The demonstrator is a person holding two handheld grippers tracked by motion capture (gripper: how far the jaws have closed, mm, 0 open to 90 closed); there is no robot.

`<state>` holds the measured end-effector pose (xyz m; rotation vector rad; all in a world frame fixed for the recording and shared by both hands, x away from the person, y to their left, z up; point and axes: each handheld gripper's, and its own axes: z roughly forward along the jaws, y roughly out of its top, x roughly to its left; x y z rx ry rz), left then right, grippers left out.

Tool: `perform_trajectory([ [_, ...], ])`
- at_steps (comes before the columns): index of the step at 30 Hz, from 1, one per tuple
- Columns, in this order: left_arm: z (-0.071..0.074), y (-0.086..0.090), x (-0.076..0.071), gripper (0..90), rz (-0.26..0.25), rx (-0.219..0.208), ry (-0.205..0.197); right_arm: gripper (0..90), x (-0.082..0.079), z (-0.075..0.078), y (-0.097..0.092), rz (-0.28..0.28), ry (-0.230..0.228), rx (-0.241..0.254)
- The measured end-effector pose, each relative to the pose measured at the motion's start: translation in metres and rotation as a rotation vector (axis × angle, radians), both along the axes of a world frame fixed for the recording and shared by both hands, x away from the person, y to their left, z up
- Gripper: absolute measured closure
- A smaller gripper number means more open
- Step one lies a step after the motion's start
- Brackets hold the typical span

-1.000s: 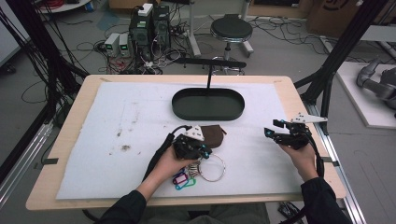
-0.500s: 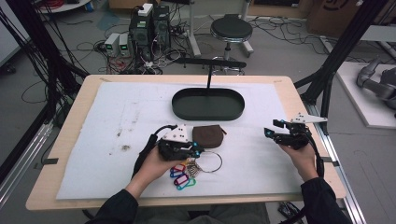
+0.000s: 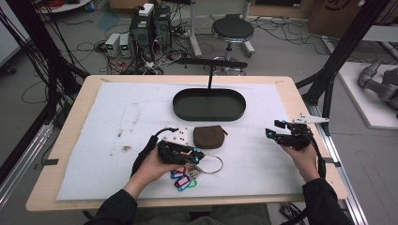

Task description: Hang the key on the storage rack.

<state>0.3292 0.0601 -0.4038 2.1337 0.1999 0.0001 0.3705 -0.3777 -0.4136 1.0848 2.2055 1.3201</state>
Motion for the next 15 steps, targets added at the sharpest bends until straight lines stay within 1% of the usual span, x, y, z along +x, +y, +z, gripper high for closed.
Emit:
perform_trajectory([
  [2,-0.002,-0.002,0.0,81.9,-0.004,0.017,0.005,35.6,0.0,0.0,0.0,0.001,-0.001,0.0],
  [4,-0.003,-0.003,0.0,82.4,-0.012,0.032,0.002,35.6,0.0,0.0,0.0,0.001,0.0,0.001],
  [6,-0.002,-0.002,0.0,85.7,-0.015,0.029,0.0,35.6,0.0,0.0,0.0,-0.001,-0.002,0.004],
  [9,-0.002,-0.001,0.0,86.0,-0.009,0.029,-0.001,35.6,0.0,0.0,-0.001,-0.002,-0.001,0.004],
  [13,0.003,0.001,-0.001,86.4,-0.003,0.006,-0.018,35.6,0.0,0.0,-0.001,-0.002,-0.001,0.003],
  [15,0.008,0.004,-0.001,86.4,0.005,-0.015,-0.024,35.6,0.0,0.0,-0.001,-0.003,-0.002,0.004],
])
